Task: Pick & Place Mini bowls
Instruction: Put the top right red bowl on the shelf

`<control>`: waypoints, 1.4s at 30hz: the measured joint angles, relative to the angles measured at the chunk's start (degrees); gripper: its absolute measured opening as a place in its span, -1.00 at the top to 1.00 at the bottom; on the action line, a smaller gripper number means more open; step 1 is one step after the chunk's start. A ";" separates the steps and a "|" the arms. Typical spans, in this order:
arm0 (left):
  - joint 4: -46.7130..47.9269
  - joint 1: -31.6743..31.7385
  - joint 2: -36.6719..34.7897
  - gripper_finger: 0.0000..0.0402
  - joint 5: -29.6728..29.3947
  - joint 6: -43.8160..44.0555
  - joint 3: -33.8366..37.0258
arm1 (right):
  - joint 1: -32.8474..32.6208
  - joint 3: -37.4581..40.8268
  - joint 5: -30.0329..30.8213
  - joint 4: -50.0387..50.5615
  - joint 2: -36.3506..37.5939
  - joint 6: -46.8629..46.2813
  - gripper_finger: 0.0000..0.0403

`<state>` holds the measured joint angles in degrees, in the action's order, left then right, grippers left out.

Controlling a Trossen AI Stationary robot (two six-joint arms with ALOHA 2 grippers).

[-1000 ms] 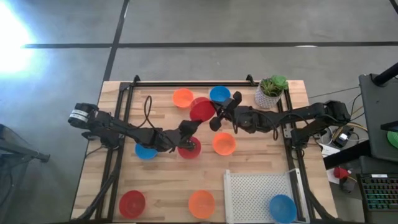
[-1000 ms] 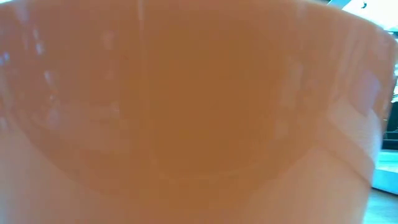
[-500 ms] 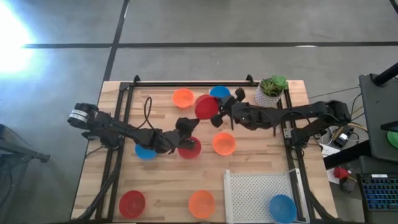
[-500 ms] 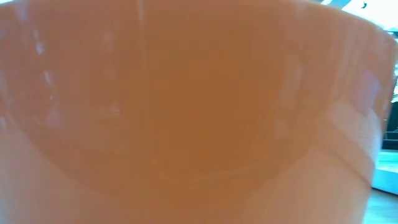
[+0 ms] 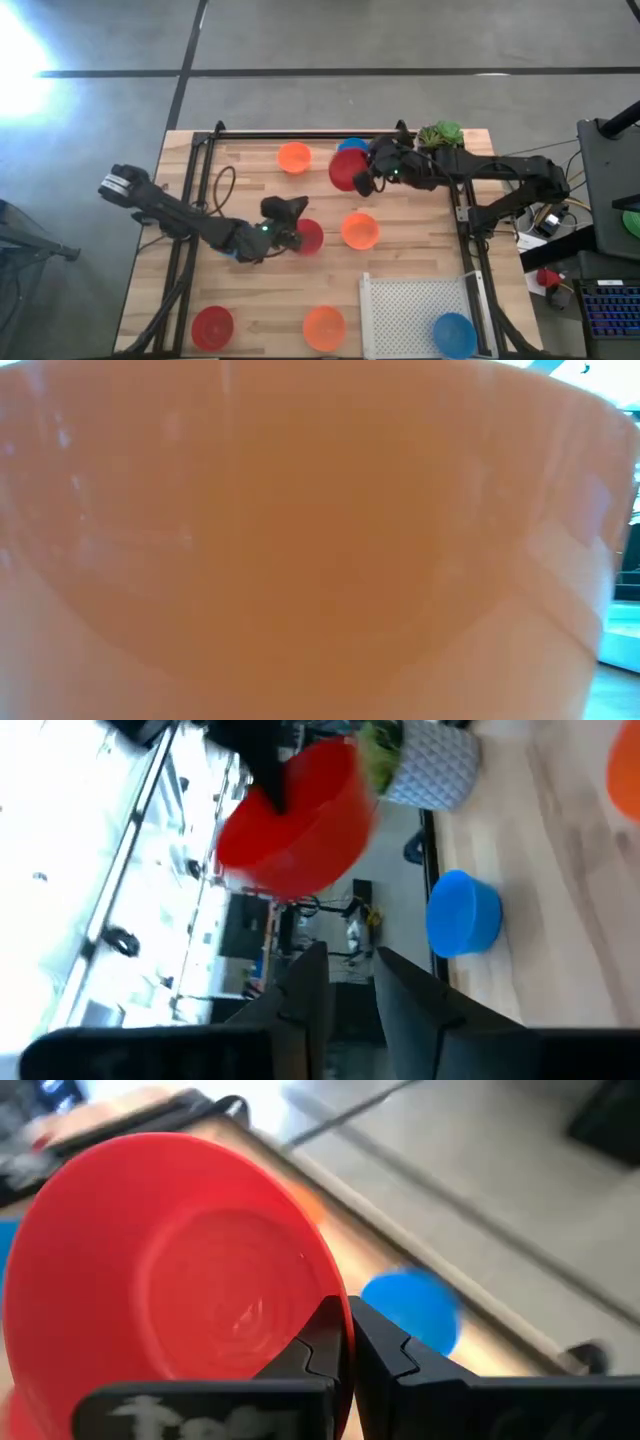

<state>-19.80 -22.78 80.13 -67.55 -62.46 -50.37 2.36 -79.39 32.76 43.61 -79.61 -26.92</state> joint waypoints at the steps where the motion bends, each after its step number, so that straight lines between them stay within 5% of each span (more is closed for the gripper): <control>1: 1.02 -0.62 -1.24 0.58 -0.08 1.92 0.00 | -0.63 -0.32 -1.81 1.74 0.05 -1.17 0.96; 11: 16.88 -5.08 -16.36 0.58 -3.59 15.55 0.02 | -9.55 1.33 -15.11 13.62 -0.26 -19.02 0.96; 20: 22.55 -6.74 -28.92 0.58 -3.96 17.28 0.02 | -17.79 3.62 -18.78 14.34 -1.84 -35.58 0.96; 27: 23.61 -6.74 -32.68 0.58 -3.07 17.49 0.02 | -22.20 3.71 -23.03 22.37 -1.84 -46.11 0.96; 42: 23.48 -6.74 -34.83 0.58 -3.55 17.55 0.02 | -36.22 5.17 -28.81 23.34 -5.67 -68.96 0.96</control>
<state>3.67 -29.52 45.30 -71.10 -44.91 -50.35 -33.86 -74.22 3.95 66.95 -85.28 -95.88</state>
